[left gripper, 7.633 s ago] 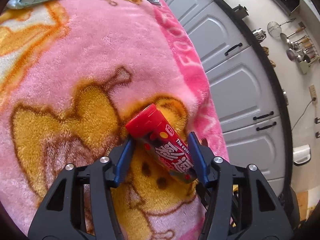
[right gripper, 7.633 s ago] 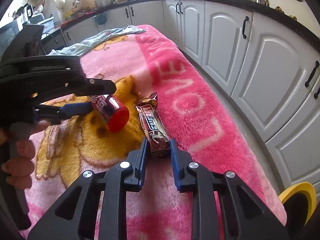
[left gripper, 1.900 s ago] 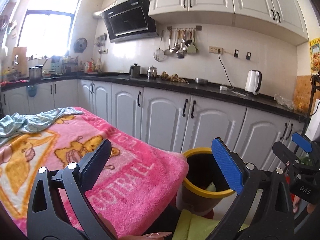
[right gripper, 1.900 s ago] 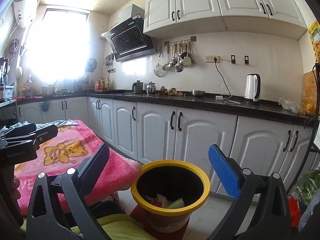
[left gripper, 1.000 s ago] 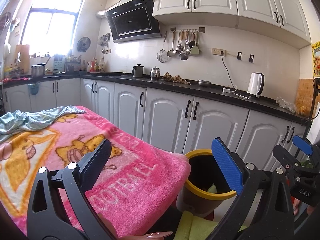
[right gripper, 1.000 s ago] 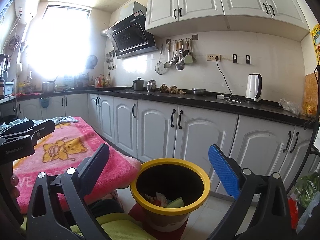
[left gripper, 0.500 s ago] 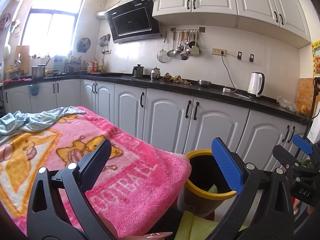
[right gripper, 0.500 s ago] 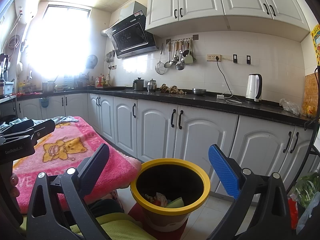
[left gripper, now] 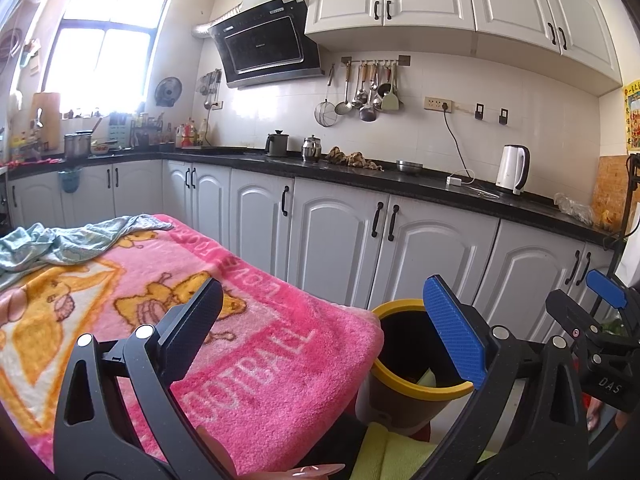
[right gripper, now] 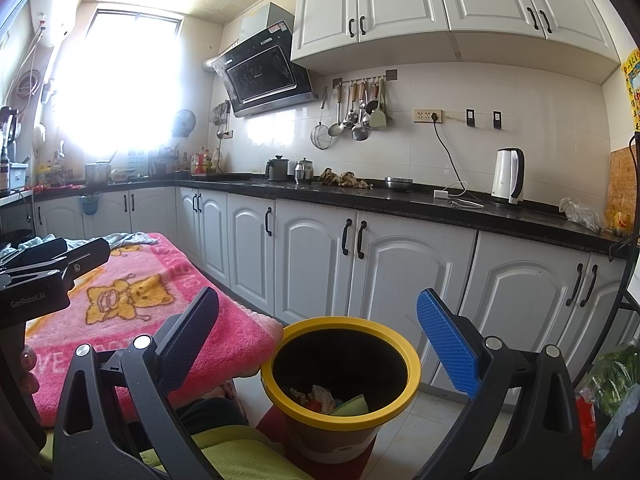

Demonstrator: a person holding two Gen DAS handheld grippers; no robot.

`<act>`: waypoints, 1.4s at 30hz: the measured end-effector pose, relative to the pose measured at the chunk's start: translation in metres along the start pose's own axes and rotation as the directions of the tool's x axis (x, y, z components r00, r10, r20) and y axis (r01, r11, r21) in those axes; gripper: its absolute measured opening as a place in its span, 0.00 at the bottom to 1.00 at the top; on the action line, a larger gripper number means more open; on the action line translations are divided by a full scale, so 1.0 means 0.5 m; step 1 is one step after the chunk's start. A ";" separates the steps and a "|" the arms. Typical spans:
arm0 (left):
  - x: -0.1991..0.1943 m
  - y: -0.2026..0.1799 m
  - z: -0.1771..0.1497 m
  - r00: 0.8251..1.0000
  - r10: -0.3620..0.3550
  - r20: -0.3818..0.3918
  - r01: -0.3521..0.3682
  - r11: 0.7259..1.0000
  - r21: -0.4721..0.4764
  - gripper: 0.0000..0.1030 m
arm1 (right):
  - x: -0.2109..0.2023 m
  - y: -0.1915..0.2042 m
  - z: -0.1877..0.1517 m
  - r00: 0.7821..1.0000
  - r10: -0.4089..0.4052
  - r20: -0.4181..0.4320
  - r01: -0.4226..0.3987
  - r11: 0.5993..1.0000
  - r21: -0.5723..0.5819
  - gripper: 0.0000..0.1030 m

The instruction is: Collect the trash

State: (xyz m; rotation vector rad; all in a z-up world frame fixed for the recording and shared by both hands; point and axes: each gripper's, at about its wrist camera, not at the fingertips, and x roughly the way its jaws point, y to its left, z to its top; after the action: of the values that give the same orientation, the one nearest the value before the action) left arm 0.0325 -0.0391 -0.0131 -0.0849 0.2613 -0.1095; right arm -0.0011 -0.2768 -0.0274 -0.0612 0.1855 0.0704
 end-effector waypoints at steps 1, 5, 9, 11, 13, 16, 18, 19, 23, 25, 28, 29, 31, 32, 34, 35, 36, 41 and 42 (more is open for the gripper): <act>0.000 -0.001 0.000 1.000 0.001 0.000 -0.001 1.000 0.000 0.89 | 0.000 0.000 0.000 1.000 0.000 0.000 0.000 1.000 0.000 0.94; 0.001 0.000 0.001 1.000 0.000 -0.002 0.000 1.000 0.000 0.89 | 0.000 0.001 0.000 1.000 0.000 0.000 0.000 1.000 0.000 0.94; 0.001 0.000 0.001 1.000 0.001 -0.001 -0.001 1.000 0.000 0.89 | -0.001 0.001 0.000 1.000 0.000 0.001 0.000 1.000 0.000 0.94; 0.001 0.000 0.001 1.000 0.000 -0.001 0.000 1.000 0.000 0.89 | 0.000 0.002 0.000 1.000 -0.001 0.001 0.001 1.000 -0.001 0.94; 0.001 0.000 0.001 1.000 0.001 -0.001 -0.001 1.000 0.000 0.89 | 0.000 0.002 0.000 1.000 -0.001 0.000 0.001 1.000 -0.001 0.94; 0.001 -0.001 0.001 1.000 0.001 -0.001 -0.001 1.000 0.000 0.89 | 0.000 0.002 0.000 1.000 -0.001 0.000 0.001 1.000 -0.001 0.94; 0.001 0.001 0.001 1.000 0.000 -0.002 0.000 1.000 0.000 0.89 | -0.001 0.002 0.000 1.000 -0.001 0.001 0.001 1.000 -0.001 0.94; 0.001 -0.001 0.001 1.000 0.001 -0.001 -0.001 1.000 0.001 0.89 | -0.001 0.002 0.000 1.000 -0.002 0.001 0.002 1.000 -0.001 0.94; 0.001 0.001 0.001 1.000 0.001 -0.002 -0.001 1.000 0.001 0.89 | -0.001 0.002 0.000 1.000 -0.002 0.001 0.002 1.000 -0.001 0.94; 0.001 0.001 0.001 1.000 0.001 -0.002 -0.001 1.000 0.001 0.89 | -0.001 0.003 0.000 1.000 -0.001 0.001 0.001 1.000 -0.001 0.94; 0.001 0.001 0.001 1.000 0.001 -0.002 -0.001 1.000 0.000 0.89 | -0.001 0.003 0.000 1.000 -0.002 0.001 0.002 1.000 -0.002 0.94; 0.001 0.002 0.001 1.000 0.003 -0.002 -0.003 1.000 0.001 0.89 | -0.001 0.003 0.000 1.000 -0.002 0.002 0.002 1.000 -0.002 0.94; 0.001 0.001 0.001 1.000 0.002 -0.002 -0.002 1.000 0.000 0.89 | -0.001 0.003 0.000 1.000 -0.002 0.001 0.002 1.000 -0.002 0.94; 0.000 0.003 0.002 1.000 0.002 -0.002 -0.002 1.000 0.002 0.89 | -0.001 0.003 0.001 1.000 -0.002 0.002 0.002 1.000 -0.002 0.94; 0.001 0.001 0.001 1.000 0.001 -0.002 -0.001 1.000 0.000 0.89 | -0.001 0.004 0.001 1.000 -0.002 0.001 0.002 1.000 -0.002 0.94; 0.001 0.001 0.001 1.000 0.001 -0.003 -0.001 1.000 0.001 0.89 | -0.001 0.003 0.001 1.000 -0.002 0.001 0.002 1.000 -0.002 0.94; 0.001 0.002 0.002 1.000 0.001 -0.003 -0.001 1.000 0.001 0.89 | -0.002 0.004 0.000 1.000 -0.002 0.001 0.002 1.000 -0.001 0.94; 0.004 0.010 0.000 1.000 -0.004 -0.019 0.004 1.000 0.001 0.89 | -0.002 0.003 -0.002 1.000 -0.002 -0.001 0.002 1.000 -0.002 0.94; 0.005 0.011 -0.001 1.000 -0.004 -0.024 0.004 1.000 0.003 0.89 | -0.001 0.003 -0.003 1.000 -0.001 -0.003 0.001 1.000 -0.002 0.94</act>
State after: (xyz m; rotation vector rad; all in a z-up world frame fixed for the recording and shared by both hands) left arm 0.0354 -0.0340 -0.0149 -0.0814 0.2848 -0.1151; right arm -0.0020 -0.2753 -0.0290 -0.0633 0.1884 0.0693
